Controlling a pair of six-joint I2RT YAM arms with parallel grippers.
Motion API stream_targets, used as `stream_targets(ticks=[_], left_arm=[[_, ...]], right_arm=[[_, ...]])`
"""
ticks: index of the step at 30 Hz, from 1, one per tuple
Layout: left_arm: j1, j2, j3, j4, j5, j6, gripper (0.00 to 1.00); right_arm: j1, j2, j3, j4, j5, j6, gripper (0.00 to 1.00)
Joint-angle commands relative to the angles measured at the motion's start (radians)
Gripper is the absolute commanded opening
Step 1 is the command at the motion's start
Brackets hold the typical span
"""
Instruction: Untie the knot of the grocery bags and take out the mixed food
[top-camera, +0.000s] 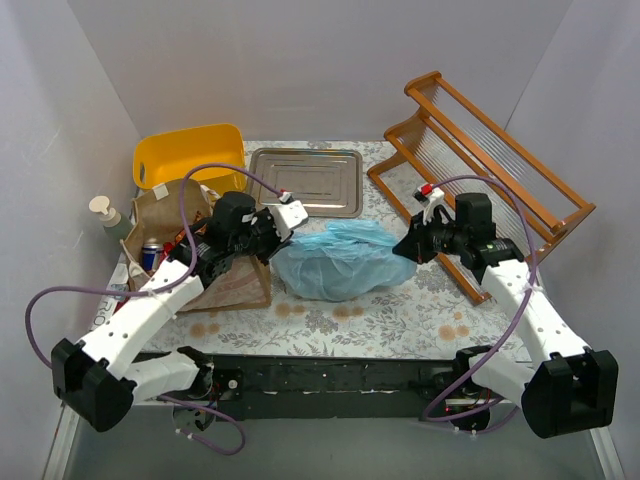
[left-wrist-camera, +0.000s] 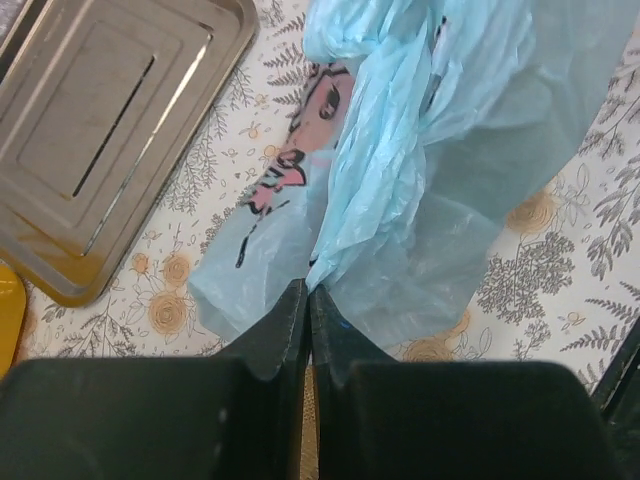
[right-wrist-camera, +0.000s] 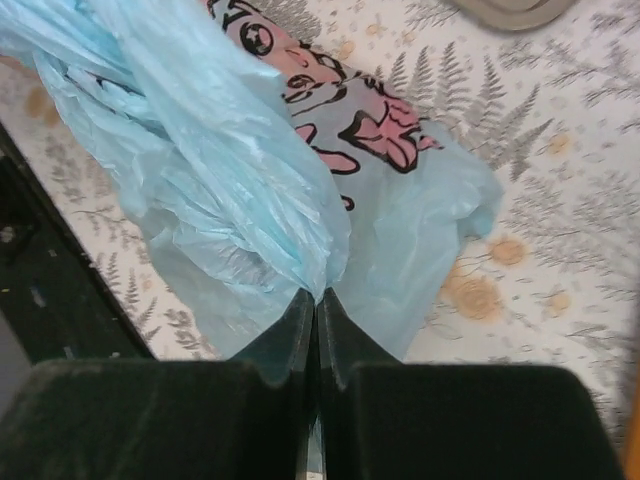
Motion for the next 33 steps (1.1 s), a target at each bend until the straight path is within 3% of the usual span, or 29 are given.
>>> stream_targets(ticks=[1,3,5,7,9,15,18,22,27,28,29,31,32,33], left_arm=[[0.011,-0.059,0.014,-0.020,0.008,-0.077,0.00],[0.011,-0.049,0.058,-0.034,0.054,-0.094,0.22],[0.011,-0.030,0.092,-0.036,0.080,-0.104,0.51],[0.011,-0.015,0.149,-0.043,0.120,-0.119,0.60],[0.011,0.011,0.193,-0.052,0.152,-0.128,0.64],[0.009,0.089,0.236,-0.057,0.278,-0.162,0.64],[0.005,0.134,0.246,-0.025,0.270,-0.197,0.64],[0.005,0.191,0.241,0.040,0.267,-0.228,0.64],[0.003,0.266,0.241,0.090,0.252,-0.239,0.61],[0.003,0.284,0.246,0.095,0.244,-0.239,0.59],[0.003,0.292,0.255,0.095,0.237,-0.240,0.53],[0.003,0.303,0.264,0.104,0.220,-0.234,0.44],[0.003,0.306,0.269,0.109,0.214,-0.234,0.31],[0.003,0.309,0.279,0.113,0.209,-0.232,0.23]], right_arm=[[-0.012,-0.037,-0.034,0.021,-0.101,0.139,0.16],[-0.012,-0.029,0.011,-0.011,-0.104,0.095,0.42],[-0.012,-0.014,0.104,-0.046,-0.102,-0.001,0.54],[-0.007,0.001,0.205,-0.071,-0.105,-0.108,0.63],[0.008,0.023,0.255,-0.081,-0.096,-0.164,0.70],[0.157,0.072,0.315,-0.075,-0.066,-0.312,0.73],[0.241,0.089,0.279,-0.049,-0.032,-0.322,0.74],[0.324,0.138,0.242,0.074,0.133,-0.275,0.75],[0.323,0.205,0.255,0.173,0.372,-0.180,0.69],[0.321,0.218,0.259,0.173,0.379,-0.187,0.61],[0.315,0.222,0.265,0.169,0.376,-0.187,0.36],[0.291,0.228,0.279,0.172,0.391,-0.162,0.16],[0.280,0.231,0.282,0.173,0.393,-0.151,0.02],[0.257,0.230,0.287,0.178,0.393,-0.140,0.01]])
